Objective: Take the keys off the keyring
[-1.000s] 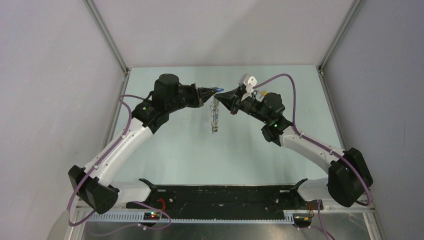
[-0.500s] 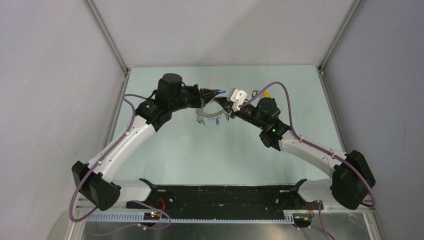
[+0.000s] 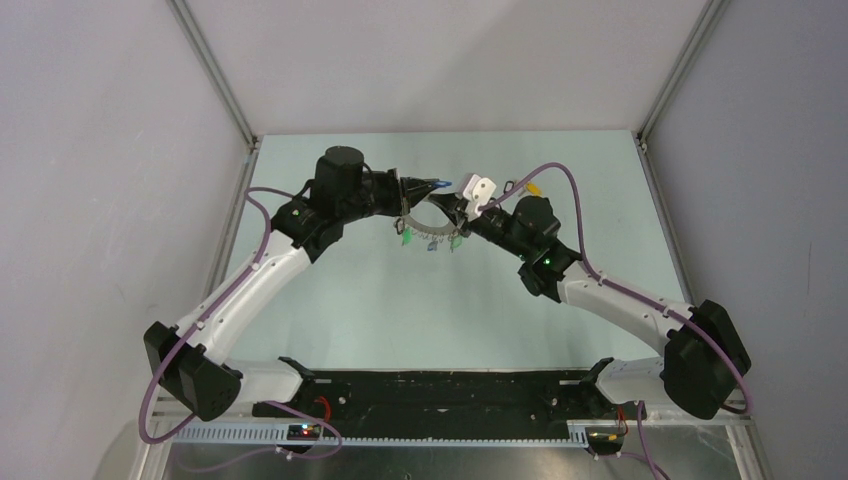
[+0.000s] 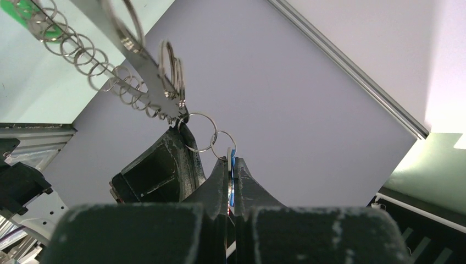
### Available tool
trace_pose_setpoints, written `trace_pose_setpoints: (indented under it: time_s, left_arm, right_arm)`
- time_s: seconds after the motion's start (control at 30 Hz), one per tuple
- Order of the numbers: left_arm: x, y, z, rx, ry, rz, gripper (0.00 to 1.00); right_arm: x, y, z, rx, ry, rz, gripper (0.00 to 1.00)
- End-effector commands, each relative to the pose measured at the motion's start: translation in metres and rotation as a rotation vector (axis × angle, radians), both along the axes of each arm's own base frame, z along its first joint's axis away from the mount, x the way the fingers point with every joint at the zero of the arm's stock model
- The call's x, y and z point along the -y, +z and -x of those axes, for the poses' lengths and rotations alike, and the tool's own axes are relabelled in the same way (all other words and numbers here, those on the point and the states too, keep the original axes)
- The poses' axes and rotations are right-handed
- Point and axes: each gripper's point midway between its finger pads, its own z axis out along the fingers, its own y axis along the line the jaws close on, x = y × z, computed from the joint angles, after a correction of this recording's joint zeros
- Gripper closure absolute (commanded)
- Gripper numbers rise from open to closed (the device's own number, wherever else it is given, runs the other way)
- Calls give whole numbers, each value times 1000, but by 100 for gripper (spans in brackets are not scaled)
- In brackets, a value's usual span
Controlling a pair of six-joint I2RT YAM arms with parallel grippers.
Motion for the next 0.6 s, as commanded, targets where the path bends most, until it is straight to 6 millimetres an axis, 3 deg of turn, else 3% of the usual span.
trace_pose_setpoints:
  time_s: [0.0,0.57]
  left_arm:
    - [2,41,6,110,-40,54,100]
    - [6,43,15,118,-91,59,100]
  right_arm:
    - [7,38,4,14,14,-144,100]
    - [11,59,-9,-114,103,-317,100]
